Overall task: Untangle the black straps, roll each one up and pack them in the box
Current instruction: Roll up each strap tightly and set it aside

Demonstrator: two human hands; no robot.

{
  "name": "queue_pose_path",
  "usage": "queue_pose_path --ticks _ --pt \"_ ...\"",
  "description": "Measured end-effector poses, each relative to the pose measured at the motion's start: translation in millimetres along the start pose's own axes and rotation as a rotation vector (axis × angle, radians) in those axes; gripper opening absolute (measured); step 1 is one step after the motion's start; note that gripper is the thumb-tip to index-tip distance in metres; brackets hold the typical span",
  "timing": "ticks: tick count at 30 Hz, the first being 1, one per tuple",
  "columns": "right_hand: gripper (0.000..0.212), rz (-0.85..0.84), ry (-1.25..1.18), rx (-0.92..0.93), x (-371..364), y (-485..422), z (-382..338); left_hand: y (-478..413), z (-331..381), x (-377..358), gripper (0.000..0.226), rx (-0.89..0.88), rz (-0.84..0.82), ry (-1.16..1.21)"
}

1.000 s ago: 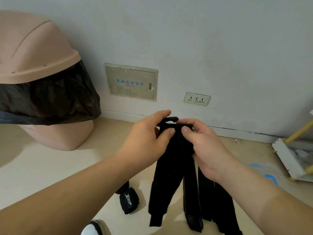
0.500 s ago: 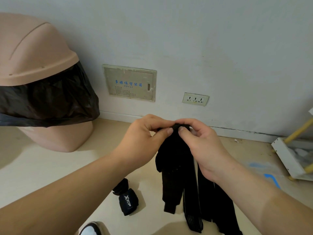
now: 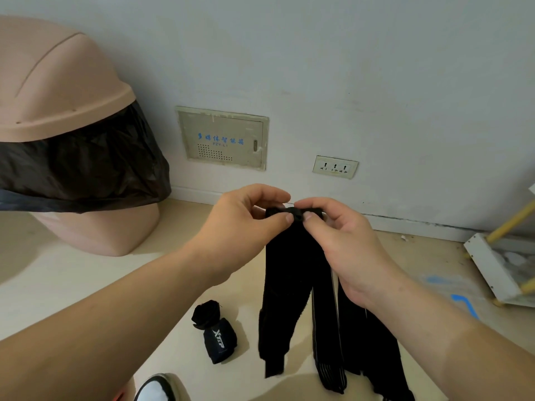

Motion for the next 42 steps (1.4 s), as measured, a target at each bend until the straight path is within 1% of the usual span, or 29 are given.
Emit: queue_pose_path --ticks 4,6,8,12,15,17,22,24,27,29,30,33,34,36,40,42 --pt "0.021 -0.029 -0.012 -0.006 -1 0 -1 3 8 0 0.015 -0.08 0.015 -0.088" --pt "0.017 -0.04 -0.012 -0.001 -2 0 -2 5 13 -2 0.017 -0.127 0.03 -0.116" --pt "0.022 -0.047 0.031 0.017 -1 0 -2 6 16 -2 0.021 -0.178 0.045 -0.136" --pt "0.033 -0.073 0.102 0.025 0 -3 -2 5 18 -3 0.02 -0.238 0.064 -0.164" --pt "0.034 -0.091 0.176 0.05 2 -5 -4 7 22 -5 0.022 -0.282 0.076 -0.2" --pt "0.037 -0.104 0.222 0.071 1 -4 -5 8 25 -6 0.018 -0.312 0.085 -0.216" --pt "0.027 -0.072 0.312 0.15 3 -4 -12 10 28 -4 0.016 -0.335 0.106 -0.195" --pt "0.027 -0.065 0.352 0.174 3 -3 -14 9 21 -2 0.02 -0.263 0.103 -0.151" --pt "0.027 -0.084 0.414 0.212 3 -1 -18 6 1 -2 0.028 -0.07 0.043 -0.042" --pt "0.03 -0.093 0.444 0.239 4 0 -22 6 -8 -8 0.017 0.04 -0.049 0.052" --pt "0.031 -0.096 0.456 0.252 3 1 -24 7 -13 -13 0.02 0.095 -0.102 0.083" --pt "0.032 -0.081 0.506 0.296 2 3 -27 14 -26 -28 0.049 0.255 -0.252 0.091" --pt "0.032 -0.078 0.521 0.307 2 3 -28 16 -27 -32 0.054 0.281 -0.286 0.088" --pt "0.033 -0.072 0.531 0.328 1 5 -29 16 -29 -35 0.055 0.295 -0.302 0.084" --pt "0.035 -0.058 0.537 0.363 2 7 -32 13 -28 -42 0.045 0.249 -0.342 0.128" --pt "0.036 -0.054 0.529 0.383 2 8 -34 11 -27 -43 0.04 0.236 -0.312 0.165"
Point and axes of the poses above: each hand's wrist, its own y-axis away from the middle knuckle, its own x-axis out of the back of the hand, z = x × y, the point moved 9 cm from there along -y, towards the middle knuckle
